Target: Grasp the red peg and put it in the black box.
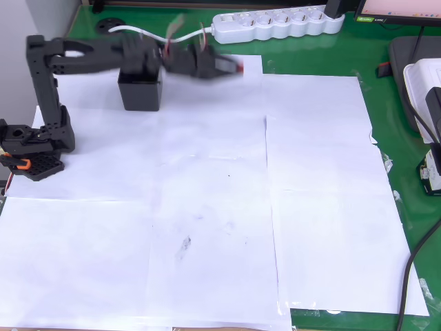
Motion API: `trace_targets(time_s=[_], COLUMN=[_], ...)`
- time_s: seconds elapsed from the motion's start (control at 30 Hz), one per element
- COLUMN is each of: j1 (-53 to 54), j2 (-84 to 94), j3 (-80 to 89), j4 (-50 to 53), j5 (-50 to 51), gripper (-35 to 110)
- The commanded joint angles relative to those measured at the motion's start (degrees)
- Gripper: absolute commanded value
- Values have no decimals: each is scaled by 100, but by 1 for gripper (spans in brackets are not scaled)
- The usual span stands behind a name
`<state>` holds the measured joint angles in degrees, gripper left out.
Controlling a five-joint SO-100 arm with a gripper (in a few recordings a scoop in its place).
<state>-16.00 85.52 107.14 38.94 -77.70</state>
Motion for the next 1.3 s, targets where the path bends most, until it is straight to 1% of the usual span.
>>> trace_targets(time_s=[0.0, 0.3, 0.4, 0.73, 0.87, 1.03, 1.27], j1=[-413, -1415, -1635, -2320, -2522, -2619, -2496], j2=[-686, -853, -703, 185, 624, 870, 932], j3=[2109, 3094, 3076, 2215, 1881, 1556, 861], j4=[1890, 4975, 5572, 6416, 6460, 6328, 6038], j5=[255, 1160, 1635, 3015, 3445, 3753, 3700], gripper=[0, 0, 0, 0, 0, 0, 0])
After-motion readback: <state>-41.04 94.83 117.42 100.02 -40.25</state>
